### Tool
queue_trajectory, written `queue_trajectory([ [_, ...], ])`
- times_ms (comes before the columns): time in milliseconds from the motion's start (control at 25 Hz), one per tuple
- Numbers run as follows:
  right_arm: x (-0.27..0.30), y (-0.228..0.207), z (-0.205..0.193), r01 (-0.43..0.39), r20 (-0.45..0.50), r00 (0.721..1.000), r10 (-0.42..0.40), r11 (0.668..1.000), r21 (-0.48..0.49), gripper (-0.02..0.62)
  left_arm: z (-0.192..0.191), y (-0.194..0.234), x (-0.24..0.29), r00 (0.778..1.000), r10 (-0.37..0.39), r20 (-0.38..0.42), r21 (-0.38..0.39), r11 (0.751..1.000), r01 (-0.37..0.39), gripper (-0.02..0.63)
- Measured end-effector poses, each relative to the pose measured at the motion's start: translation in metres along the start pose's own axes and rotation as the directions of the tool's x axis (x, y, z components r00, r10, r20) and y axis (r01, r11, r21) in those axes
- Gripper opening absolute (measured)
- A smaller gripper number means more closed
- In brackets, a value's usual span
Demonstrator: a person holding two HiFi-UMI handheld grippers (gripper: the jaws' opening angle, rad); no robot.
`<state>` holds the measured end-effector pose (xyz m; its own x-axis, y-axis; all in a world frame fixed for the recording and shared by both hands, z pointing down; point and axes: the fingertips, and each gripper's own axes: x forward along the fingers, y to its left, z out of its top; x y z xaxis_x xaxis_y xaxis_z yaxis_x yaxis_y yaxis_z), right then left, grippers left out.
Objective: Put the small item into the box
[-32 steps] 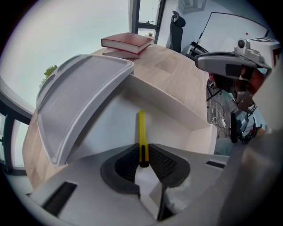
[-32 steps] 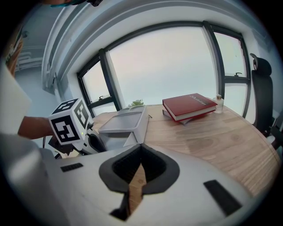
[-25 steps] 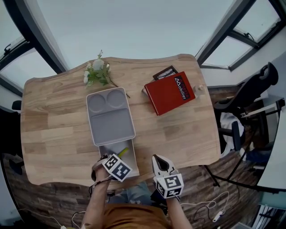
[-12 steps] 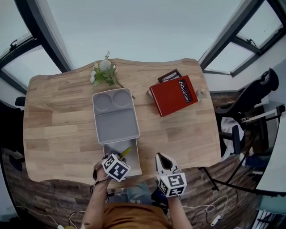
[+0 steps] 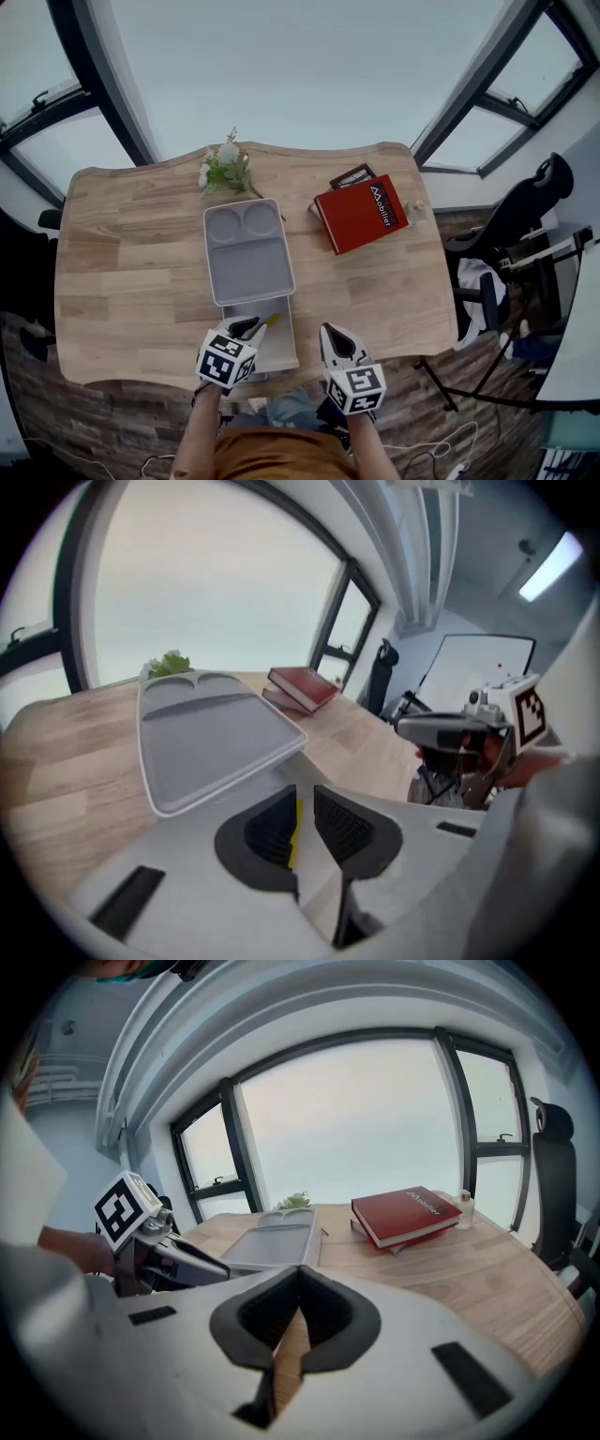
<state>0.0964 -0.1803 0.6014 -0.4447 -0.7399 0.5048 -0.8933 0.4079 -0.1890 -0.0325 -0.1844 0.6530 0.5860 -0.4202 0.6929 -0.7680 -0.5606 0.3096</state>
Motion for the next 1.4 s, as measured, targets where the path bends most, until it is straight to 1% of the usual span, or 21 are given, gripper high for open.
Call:
queue_trajectory([
  [120, -0.006, 0.009, 0.010, -0.004, 0.025, 1.000, 0.004, 1.000, -0.016, 0.005, 0.021, 0.001, -0.022, 0.990, -0.003, 0.144, -0.049, 0.999, 0.010, 0.011],
  [200, -0.010, 0.013, 0.015, -0.004, 0.041, 0.999, 0.006, 1.000, -0.027, 0.005, 0.034, 0.000, -0.035, 0.974, -0.007, 0.227, -0.075, 0.997, 0.025, 0.006],
  [280, -0.013, 0.019, 0.022, -0.009, 0.059, 0.998, 0.011, 0.999, -0.035, 0.004, 0.042, -0.001, -0.046, 0.957, -0.015, 0.289, -0.105, 0.993, 0.047, 0.005],
  [400, -0.020, 0.030, 0.032, -0.031, 0.094, 0.995, 0.033, 0.999, -0.018, 0.005, 0.052, -0.006, -0.065, 0.926, -0.019, 0.378, -0.134, 0.988, 0.075, 0.005],
  [480, -0.026, 0.038, 0.039, -0.038, 0.117, 0.992, 0.040, 0.999, -0.021, 0.005, 0.060, -0.009, -0.080, 0.900, -0.001, 0.437, -0.127, 0.990, 0.062, 0.005],
  [640, -0.039, 0.049, 0.051, -0.039, 0.159, 0.986, 0.044, 0.999, -0.030, 0.005, 0.076, -0.018, -0.111, 0.852, 0.052, 0.521, -0.064, 0.998, -0.021, 0.005],
  [720, -0.045, 0.056, 0.055, -0.034, 0.181, 0.983, 0.042, 0.998, -0.044, 0.005, 0.078, -0.023, -0.124, 0.833, 0.058, 0.550, -0.039, 0.998, -0.043, 0.005],
  [760, -0.048, 0.058, 0.057, -0.027, 0.195, 0.980, 0.037, 0.998, -0.054, 0.005, 0.077, -0.026, -0.129, 0.828, 0.048, 0.558, -0.036, 0.999, -0.034, 0.005],
  [800, -0.052, 0.061, 0.060, -0.018, 0.210, 0.977, 0.031, 0.998, -0.066, 0.004, 0.076, -0.028, -0.133, 0.823, 0.029, 0.567, -0.045, 0.999, -0.004, 0.005],
  [840, -0.056, 0.064, 0.062, -0.007, 0.223, 0.975, 0.025, 0.997, -0.080, 0.005, 0.074, -0.031, -0.138, 0.813, 0.005, 0.582, -0.062, 0.997, 0.038, 0.005],
  [880, -0.059, 0.066, 0.063, 0.003, 0.234, 0.972, 0.019, 0.996, -0.093, 0.005, 0.073, -0.033, -0.144, 0.799, -0.013, 0.601, -0.080, 0.994, 0.076, 0.005],
  [920, -0.062, 0.069, 0.065, 0.010, 0.243, 0.970, 0.016, 0.994, -0.105, 0.003, 0.073, -0.034, -0.150, 0.786, -0.015, 0.619, -0.089, 0.992, 0.089, 0.005],
  [960, -0.065, 0.071, 0.066, 0.014, 0.250, 0.968, 0.015, 0.993, -0.113, 0.003, 0.073, -0.034, -0.155, 0.777, -0.004, 0.630, -0.084, 0.994, 0.073, 0.005],
  [1080, -0.072, 0.076, 0.072, 0.018, 0.272, 0.962, 0.016, 0.993, -0.120, 0.003, 0.077, -0.038, -0.165, 0.769, 0.032, 0.638, -0.023, 0.999, -0.023, 0.005],
  [1160, -0.077, 0.078, 0.074, 0.019, 0.281, 0.960, 0.015, 0.993, -0.119, 0.003, 0.081, -0.043, -0.171, 0.763, 0.037, 0.645, 0.001, 0.999, -0.049, 0.005],
  [1200, -0.079, 0.079, 0.075, 0.019, 0.285, 0.959, 0.015, 0.993, -0.118, 0.003, 0.082, -0.045, -0.172, 0.763, 0.039, 0.645, 0.014, 0.998, -0.063, 0.005],
  [1320, -0.084, 0.081, 0.078, 0.020, 0.295, 0.955, 0.016, 0.993, -0.118, 0.004, 0.080, -0.049, -0.172, 0.784, 0.058, 0.618, 0.074, 0.989, -0.131, 0.005],
  [1400, -0.087, 0.082, 0.079, 0.020, 0.300, 0.954, 0.017, 0.993, -0.119, 0.004, 0.079, -0.052, -0.171, 0.789, 0.056, 0.611, 0.088, 0.986, -0.139, 0.005],
])
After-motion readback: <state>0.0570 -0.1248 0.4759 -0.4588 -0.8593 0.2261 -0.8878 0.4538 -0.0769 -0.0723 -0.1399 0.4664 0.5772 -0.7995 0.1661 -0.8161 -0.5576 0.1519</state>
